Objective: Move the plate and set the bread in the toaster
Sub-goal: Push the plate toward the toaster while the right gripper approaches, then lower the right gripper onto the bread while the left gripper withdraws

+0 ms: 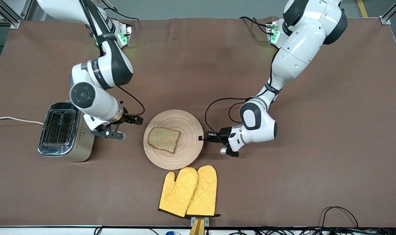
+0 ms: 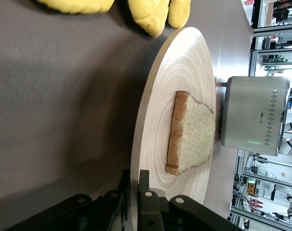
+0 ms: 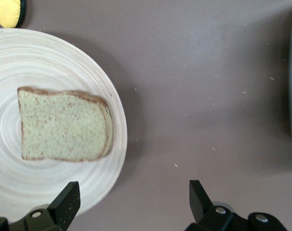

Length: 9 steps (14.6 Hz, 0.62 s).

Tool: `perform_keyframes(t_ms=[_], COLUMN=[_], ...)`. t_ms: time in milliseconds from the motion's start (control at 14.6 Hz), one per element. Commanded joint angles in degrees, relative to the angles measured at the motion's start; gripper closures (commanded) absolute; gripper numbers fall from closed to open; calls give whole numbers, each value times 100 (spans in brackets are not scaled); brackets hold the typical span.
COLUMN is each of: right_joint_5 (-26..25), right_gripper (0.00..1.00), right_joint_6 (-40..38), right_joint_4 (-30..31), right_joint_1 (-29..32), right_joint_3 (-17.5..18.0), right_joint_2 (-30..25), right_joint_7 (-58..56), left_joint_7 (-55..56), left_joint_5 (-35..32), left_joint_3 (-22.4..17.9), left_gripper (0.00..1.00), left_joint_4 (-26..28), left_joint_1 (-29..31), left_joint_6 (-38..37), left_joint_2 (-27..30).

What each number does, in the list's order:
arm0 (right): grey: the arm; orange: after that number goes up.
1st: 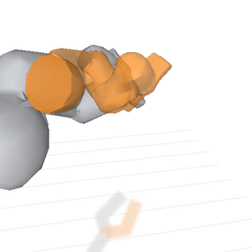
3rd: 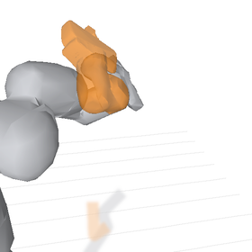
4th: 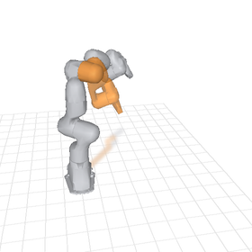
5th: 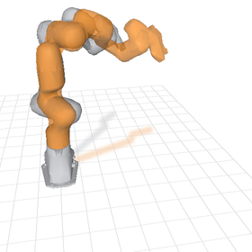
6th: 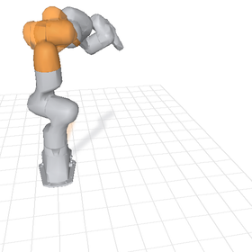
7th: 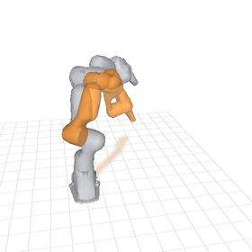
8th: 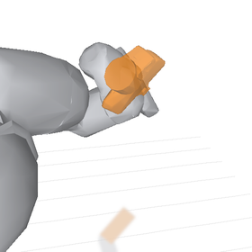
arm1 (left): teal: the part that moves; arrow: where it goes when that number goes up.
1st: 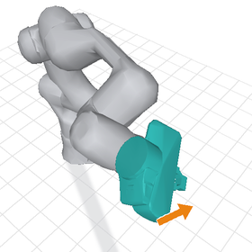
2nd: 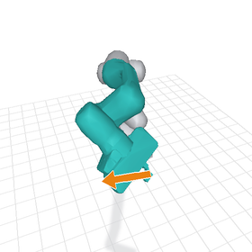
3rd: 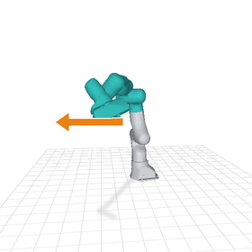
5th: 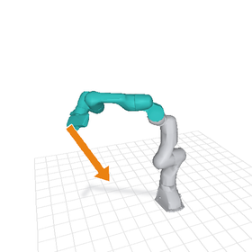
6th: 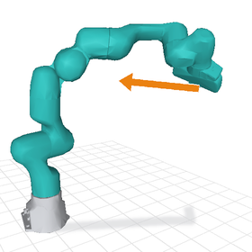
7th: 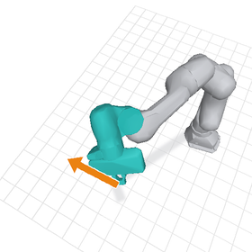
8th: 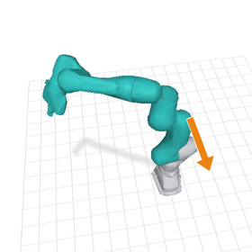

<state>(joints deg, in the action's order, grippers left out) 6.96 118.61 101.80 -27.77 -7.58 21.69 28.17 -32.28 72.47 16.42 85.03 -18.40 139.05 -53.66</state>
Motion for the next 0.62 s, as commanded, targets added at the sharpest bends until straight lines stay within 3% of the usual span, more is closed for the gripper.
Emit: perform_keyframes(t_ms=[0, 137, 206, 548], right_joint_5=[42, 42, 42, 95], right_gripper=[0, 0, 0, 2], right_joint_6=[468, 759, 830, 1339], right_joint_4=[-73, -82, -82, -169], right_joint_1=[-10, 0, 0, -88], right_joint_3=[-50, -50, -50, -50], right_joint_2=[283, 528, 599, 995], right_joint_7=[92, 92, 92, 197], left_joint_7=[3, 20, 29, 819], left_joint_5=[144, 144, 144, -136], left_joint_3=[11, 11, 11, -68], left_gripper=[72, 37, 0, 0], left_joint_4=[250, 356, 400, 628], left_joint_1=[3, 56, 82, 415], left_joint_6=[44, 44, 35, -26], left_joint_2=[136, 189, 259, 1049])
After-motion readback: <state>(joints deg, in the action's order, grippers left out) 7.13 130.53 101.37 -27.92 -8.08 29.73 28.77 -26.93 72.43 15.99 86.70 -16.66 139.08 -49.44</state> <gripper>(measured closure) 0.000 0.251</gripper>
